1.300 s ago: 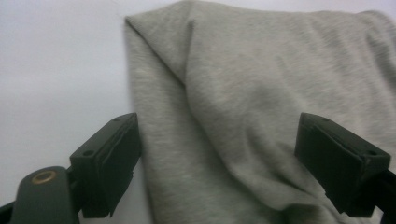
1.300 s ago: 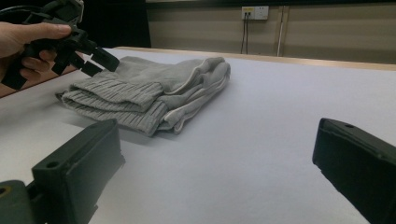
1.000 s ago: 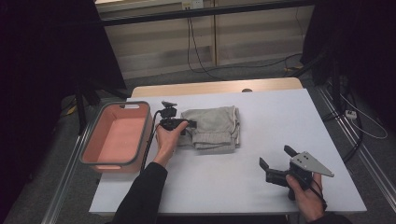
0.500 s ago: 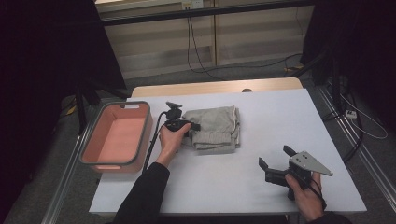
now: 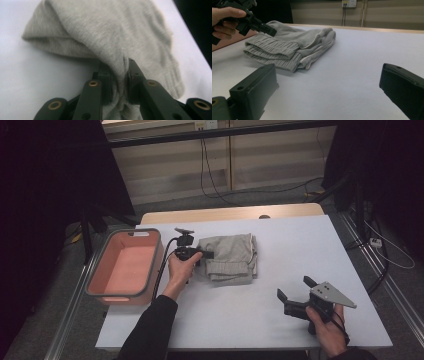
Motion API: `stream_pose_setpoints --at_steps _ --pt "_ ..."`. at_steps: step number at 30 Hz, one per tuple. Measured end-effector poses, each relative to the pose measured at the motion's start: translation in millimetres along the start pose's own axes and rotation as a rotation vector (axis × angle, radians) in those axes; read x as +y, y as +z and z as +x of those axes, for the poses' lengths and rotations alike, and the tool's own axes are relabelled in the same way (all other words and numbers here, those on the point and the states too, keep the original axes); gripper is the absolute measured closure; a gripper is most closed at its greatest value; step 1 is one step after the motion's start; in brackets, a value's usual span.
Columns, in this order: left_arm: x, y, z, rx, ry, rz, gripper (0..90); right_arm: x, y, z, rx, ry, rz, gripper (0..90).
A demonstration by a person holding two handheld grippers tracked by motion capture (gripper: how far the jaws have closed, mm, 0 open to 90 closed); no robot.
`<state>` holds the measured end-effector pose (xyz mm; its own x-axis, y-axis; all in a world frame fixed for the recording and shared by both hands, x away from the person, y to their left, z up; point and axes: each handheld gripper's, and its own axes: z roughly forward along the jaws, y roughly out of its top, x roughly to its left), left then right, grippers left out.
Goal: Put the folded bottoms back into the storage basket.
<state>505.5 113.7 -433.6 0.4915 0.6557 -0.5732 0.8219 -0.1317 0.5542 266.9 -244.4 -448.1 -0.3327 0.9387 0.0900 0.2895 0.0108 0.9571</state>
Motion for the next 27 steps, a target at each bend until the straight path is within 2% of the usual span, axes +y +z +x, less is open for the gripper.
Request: stream_pose_setpoints --at_steps 6,9,10,11,17,18,19,22,27 --pt "1.9 -9.4 -8.2 -0.026 0.036 -0.034 78.5 0.1 -0.3 -0.4 -0.001 0.003 -0.004 1.3" --pt "4.4 -20.6 -14.7 -0.046 0.072 -0.061 78.6 0.1 0.1 -0.2 0.000 -0.001 -0.004 1.3" --pt "4.4 -20.6 -14.7 -0.046 0.072 -0.061 78.7 0.1 0.1 -0.2 0.000 -0.001 -0.004 1.3" --pt "5.4 -26.3 -17.9 -0.044 0.093 -0.073 78.7 0.2 -0.1 -0.2 -0.001 -0.001 -0.005 1.3" --pt "3.9 -32.3 -20.3 -0.029 0.120 -0.088 78.6 0.1 -0.2 0.3 0.001 -0.002 -0.004 1.8" --pt "3.4 -33.1 -21.0 -0.031 0.121 -0.094 78.6 0.1 -0.3 0.2 0.001 -0.002 -0.004 1.7" --pt "2.1 -34.6 -22.3 -0.050 0.125 -0.107 78.6 0.1 -0.3 -0.2 -0.003 -0.002 -0.005 1.6" --pt "2.1 -36.2 -24.1 -0.045 0.138 -0.112 78.7 0.1 0.0 -0.2 -0.005 0.000 -0.003 1.6" --pt "1.0 -49.1 -29.6 -0.044 0.163 -0.135 78.9 -0.2 0.2 -0.9 0.000 0.005 0.000 1.7"
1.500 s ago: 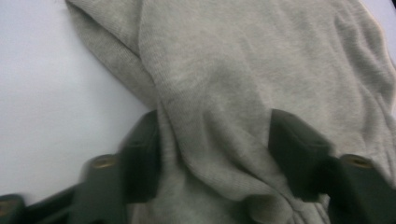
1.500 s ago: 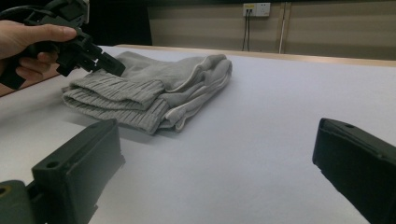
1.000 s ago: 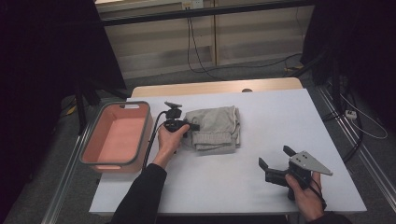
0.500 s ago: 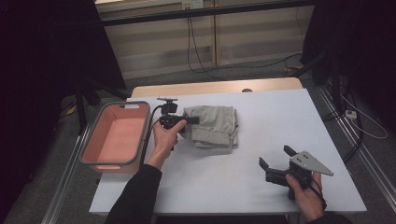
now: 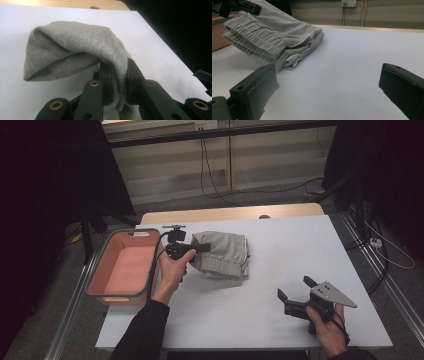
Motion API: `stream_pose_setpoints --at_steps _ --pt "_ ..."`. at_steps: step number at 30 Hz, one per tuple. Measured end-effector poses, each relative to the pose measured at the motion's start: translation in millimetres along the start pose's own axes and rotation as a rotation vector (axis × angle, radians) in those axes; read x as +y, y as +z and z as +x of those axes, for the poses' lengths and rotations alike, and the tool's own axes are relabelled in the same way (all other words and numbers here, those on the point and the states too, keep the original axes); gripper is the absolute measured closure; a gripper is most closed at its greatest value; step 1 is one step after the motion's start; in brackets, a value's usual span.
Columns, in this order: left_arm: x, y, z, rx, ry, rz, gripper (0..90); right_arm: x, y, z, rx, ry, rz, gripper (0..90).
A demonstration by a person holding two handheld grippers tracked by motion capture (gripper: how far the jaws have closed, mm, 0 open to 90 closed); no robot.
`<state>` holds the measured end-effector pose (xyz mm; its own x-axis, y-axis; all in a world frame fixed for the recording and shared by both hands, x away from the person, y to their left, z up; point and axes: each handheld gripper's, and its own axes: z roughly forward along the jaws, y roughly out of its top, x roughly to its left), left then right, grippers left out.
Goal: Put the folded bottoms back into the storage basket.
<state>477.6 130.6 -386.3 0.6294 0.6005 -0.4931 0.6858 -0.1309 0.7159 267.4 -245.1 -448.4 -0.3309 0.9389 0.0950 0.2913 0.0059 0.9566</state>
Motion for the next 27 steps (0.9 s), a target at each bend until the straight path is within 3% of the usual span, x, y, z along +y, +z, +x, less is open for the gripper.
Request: stream_pose_setpoints --at_steps 10,18,22,27 --pt "6.3 -17.5 -5.5 0.009 0.052 -0.048 79.2 0.1 -0.4 0.9 0.001 -0.007 0.001 1.6" --pt "11.3 -23.9 -15.3 0.029 0.090 -0.051 79.2 0.0 -0.9 1.3 0.004 -0.011 0.000 1.6" --pt "13.1 -30.6 -20.1 0.013 0.127 -0.068 79.3 0.1 -0.7 1.5 0.004 -0.011 0.000 1.6" --pt "15.6 -37.9 -20.7 -0.020 0.119 -0.093 79.5 0.1 -0.5 1.1 0.002 -0.006 0.000 1.7"
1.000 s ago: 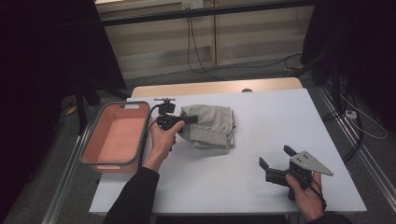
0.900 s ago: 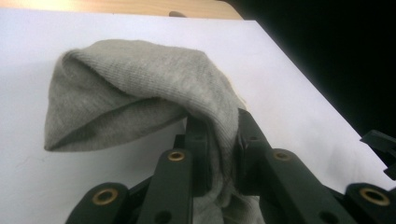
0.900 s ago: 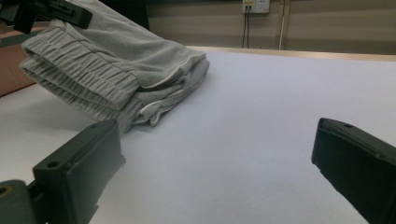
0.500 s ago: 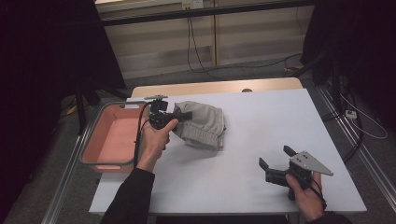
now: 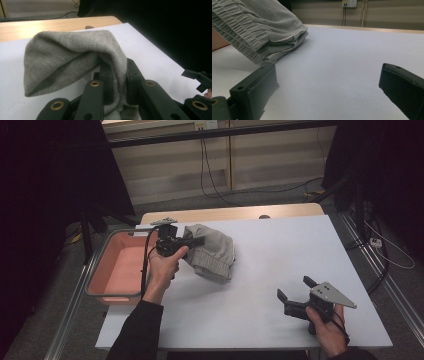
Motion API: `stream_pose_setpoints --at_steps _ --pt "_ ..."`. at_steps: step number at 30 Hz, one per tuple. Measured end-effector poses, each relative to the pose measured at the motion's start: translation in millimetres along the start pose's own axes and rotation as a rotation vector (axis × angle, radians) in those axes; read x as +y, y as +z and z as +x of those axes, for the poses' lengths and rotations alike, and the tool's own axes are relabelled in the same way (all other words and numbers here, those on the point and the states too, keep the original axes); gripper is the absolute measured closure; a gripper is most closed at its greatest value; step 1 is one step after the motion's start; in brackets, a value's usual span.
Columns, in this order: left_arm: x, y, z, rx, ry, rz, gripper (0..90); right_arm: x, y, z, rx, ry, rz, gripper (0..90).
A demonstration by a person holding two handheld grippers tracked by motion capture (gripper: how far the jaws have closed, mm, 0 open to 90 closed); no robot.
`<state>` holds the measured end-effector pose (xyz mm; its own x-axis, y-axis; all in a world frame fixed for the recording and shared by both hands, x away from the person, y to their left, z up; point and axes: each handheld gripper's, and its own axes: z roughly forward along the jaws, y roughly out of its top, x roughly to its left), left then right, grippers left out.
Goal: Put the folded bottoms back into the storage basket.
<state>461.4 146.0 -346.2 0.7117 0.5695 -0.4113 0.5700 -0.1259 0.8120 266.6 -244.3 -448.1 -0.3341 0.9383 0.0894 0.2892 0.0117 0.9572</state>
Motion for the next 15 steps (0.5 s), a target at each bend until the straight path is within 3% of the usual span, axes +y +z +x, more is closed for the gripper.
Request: stream_pose_setpoints --at_steps 6,8,9,15 --pt "6.1 -14.5 -0.2 0.010 -0.002 -0.035 79.9 0.0 0.1 0.2 0.001 0.000 -0.001 1.7" --pt "8.3 -18.9 -1.3 0.015 0.006 -0.039 79.9 0.1 -0.2 0.2 0.002 0.000 -0.002 1.7" --pt "10.7 -22.9 -3.5 0.035 0.035 -0.031 79.9 0.1 -0.1 0.2 0.001 0.000 -0.002 1.7" --pt "14.3 -32.0 -6.7 0.049 0.056 -0.041 80.1 0.1 -0.1 0.3 0.003 0.000 -0.002 1.7"
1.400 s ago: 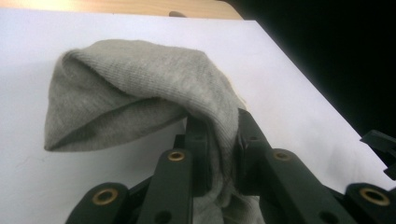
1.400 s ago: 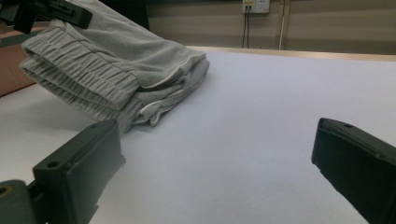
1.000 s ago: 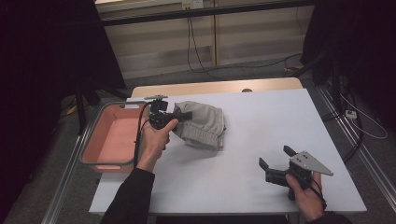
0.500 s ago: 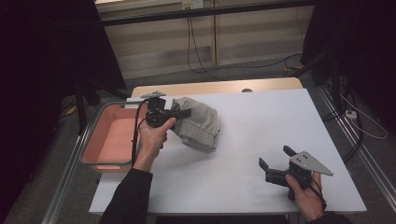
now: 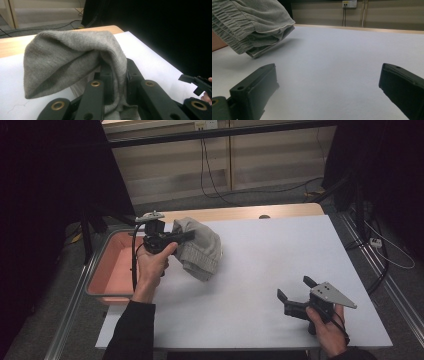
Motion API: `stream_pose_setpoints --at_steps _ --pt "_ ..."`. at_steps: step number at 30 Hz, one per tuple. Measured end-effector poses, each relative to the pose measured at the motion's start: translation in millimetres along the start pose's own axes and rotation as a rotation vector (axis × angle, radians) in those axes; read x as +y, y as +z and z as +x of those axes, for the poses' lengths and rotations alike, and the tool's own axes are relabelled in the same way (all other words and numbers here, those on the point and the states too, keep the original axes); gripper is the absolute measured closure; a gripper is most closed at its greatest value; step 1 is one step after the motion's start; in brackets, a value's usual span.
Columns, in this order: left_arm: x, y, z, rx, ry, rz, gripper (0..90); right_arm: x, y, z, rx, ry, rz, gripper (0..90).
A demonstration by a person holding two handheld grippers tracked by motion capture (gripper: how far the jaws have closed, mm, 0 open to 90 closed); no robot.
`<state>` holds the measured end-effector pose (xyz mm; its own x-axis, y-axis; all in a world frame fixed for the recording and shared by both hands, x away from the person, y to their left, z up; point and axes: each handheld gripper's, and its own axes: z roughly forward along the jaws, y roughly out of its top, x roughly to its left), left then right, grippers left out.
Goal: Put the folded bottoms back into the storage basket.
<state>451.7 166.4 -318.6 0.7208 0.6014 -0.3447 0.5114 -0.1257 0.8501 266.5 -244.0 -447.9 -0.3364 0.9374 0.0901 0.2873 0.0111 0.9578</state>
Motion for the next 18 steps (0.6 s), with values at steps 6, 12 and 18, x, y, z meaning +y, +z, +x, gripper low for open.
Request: stream_pose_setpoints --at_steps 6,12,18 --pt "5.1 -6.5 -10.2 0.006 0.044 0.004 80.2 0.1 0.0 0.0 0.001 0.000 -0.001 1.7" --pt "10.5 -15.7 -19.7 0.015 0.087 -0.009 80.3 0.0 -0.3 -0.1 0.002 0.000 -0.001 1.7" --pt "13.7 -24.7 -21.9 0.043 0.109 -0.025 80.4 0.1 -0.2 0.3 0.002 -0.003 -0.002 1.7"
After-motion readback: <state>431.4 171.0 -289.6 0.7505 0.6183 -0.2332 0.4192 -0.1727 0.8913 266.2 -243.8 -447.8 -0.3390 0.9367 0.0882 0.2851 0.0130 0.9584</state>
